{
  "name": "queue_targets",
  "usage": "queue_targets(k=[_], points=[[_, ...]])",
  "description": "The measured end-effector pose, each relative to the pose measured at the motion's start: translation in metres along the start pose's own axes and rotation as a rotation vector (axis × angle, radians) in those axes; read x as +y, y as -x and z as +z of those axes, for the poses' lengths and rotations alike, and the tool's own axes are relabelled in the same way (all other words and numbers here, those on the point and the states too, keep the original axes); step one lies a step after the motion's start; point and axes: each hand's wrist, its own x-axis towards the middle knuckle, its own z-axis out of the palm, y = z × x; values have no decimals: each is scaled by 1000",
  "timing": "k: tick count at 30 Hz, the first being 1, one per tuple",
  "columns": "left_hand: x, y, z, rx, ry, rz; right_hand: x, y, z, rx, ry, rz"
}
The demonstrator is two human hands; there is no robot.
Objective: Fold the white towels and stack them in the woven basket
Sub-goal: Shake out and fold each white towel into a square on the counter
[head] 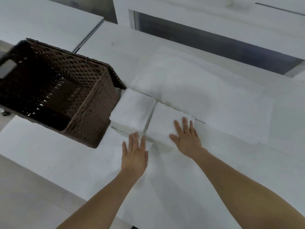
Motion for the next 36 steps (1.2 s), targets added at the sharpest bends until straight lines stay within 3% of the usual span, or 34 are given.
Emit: queue_targets(k=[9, 18, 28, 36], points=[[55, -12, -39, 15, 37, 166, 31, 63, -37, 199, -40, 96], [197, -55, -48, 35, 8, 425, 154, 126, -62, 289, -61, 286], [351, -118, -17, 127, 52, 705, 286, 131, -55, 332, -140, 401], [401, -150, 6, 131, 29, 673, 330, 112, -42, 301, -174, 385]])
